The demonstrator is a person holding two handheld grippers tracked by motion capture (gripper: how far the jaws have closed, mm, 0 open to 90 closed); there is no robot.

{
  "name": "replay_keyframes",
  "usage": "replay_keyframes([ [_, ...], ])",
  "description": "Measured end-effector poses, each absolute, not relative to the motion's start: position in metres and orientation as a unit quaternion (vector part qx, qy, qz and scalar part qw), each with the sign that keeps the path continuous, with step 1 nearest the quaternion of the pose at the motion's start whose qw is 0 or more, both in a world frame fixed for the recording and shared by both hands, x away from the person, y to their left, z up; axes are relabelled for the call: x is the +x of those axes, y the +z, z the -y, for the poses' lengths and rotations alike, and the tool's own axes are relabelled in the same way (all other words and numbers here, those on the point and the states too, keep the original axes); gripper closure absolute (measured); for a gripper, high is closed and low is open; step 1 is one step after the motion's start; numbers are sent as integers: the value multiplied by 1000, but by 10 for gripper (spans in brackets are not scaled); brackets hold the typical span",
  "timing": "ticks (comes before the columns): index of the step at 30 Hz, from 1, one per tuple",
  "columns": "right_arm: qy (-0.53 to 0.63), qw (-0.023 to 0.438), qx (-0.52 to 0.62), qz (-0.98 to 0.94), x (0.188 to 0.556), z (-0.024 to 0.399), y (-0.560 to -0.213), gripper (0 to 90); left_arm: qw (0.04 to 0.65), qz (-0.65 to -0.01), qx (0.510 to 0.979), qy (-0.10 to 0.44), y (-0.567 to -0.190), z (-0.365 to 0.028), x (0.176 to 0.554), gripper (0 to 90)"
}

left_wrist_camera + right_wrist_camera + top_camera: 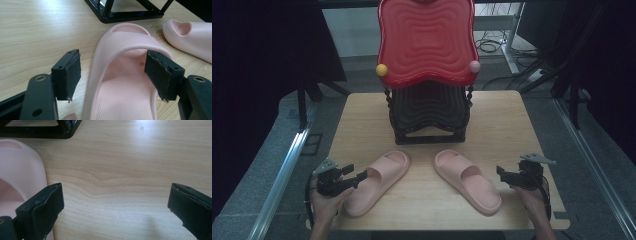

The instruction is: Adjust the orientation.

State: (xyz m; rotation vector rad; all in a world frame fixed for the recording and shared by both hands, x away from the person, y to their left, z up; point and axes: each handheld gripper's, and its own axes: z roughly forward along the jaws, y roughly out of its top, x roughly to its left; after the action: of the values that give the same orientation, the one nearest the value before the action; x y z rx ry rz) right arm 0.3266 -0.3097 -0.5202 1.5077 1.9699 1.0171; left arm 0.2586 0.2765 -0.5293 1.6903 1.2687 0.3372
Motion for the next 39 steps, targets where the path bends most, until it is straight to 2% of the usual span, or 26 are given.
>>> replay_keyframes([
  [4, 383, 213, 535, -723, 323, 313, -521, 18, 478, -516, 694, 153, -526, -277, 255, 341],
  [6, 386, 206, 528, -728, 321, 313, -521, 25, 475, -509, 699, 165, -524, -278, 253, 435],
  [11, 394, 210, 510, -735, 318, 311, -507, 33, 452, -513, 704, 191, -522, -288, 248, 751],
  [13, 400, 215, 504, -735, 316, 312, -500, 38, 436, -524, 706, 191, -526, -295, 247, 842],
  [15, 405, 214, 504, -732, 316, 314, -496, 41, 409, -534, 712, 202, -531, -301, 246, 878],
  [17, 405, 213, 503, -733, 316, 315, -495, 48, 376, -545, 719, 210, -537, -308, 247, 896],
  [23, 386, 214, 496, -748, 314, 312, -498, 48, 368, -568, 713, 184, -555, -321, 244, 900],
  [39, 381, 217, 495, -750, 308, 300, -495, 63, 355, -540, 746, 159, -571, -301, 227, 899],
])
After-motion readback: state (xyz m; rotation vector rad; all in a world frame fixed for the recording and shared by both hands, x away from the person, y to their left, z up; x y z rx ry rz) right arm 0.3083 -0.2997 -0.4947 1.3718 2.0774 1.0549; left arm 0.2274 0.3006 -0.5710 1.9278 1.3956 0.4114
